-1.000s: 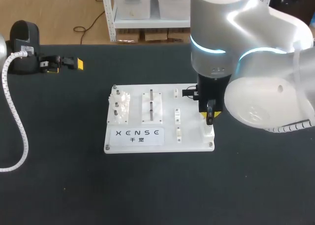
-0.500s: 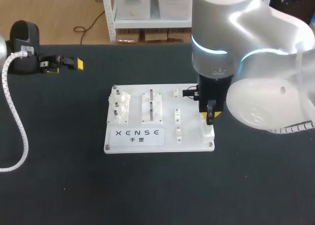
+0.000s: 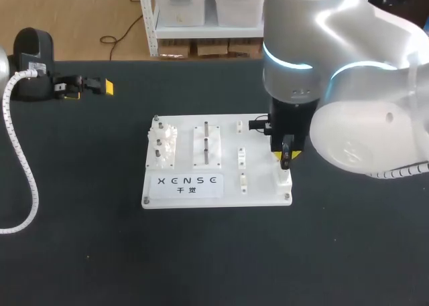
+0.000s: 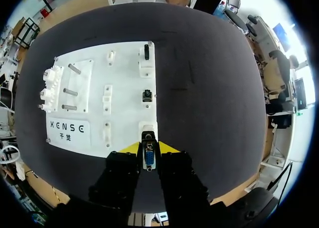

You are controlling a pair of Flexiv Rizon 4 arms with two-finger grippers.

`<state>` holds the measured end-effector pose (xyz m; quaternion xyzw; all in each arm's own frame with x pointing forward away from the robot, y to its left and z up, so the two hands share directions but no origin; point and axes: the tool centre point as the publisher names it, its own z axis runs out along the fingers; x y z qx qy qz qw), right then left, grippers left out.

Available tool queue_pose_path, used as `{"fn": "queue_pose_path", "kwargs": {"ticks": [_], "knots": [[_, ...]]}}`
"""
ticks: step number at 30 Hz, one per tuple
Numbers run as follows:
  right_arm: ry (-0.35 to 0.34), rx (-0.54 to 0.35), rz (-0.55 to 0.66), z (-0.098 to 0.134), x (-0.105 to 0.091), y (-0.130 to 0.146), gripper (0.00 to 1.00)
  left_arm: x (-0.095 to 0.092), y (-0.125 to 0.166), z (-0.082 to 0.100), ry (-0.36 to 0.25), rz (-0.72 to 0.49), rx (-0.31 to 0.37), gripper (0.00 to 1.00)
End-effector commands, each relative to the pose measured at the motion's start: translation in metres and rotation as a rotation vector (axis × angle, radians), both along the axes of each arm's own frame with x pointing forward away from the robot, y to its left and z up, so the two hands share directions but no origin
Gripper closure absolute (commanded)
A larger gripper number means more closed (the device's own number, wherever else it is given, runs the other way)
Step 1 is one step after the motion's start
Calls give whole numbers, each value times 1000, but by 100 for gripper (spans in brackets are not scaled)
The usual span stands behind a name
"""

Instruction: Insert the USB connector, Ethernet cable, and multi-pin plug into their matching sockets one by one.

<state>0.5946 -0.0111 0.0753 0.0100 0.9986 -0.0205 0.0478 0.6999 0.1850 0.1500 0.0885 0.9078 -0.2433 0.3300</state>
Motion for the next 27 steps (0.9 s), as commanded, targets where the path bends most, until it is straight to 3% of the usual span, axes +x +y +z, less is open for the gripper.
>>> {"fn": "queue_pose_path", "kwargs": {"ticks": [1,27], "knots": [[-1,0,0,-1,-3,-2,100,0,0,0,0,0,0,0],[-4,-14,3,-5,0,-3,100,0,0,0,0,0,0,0]]}}
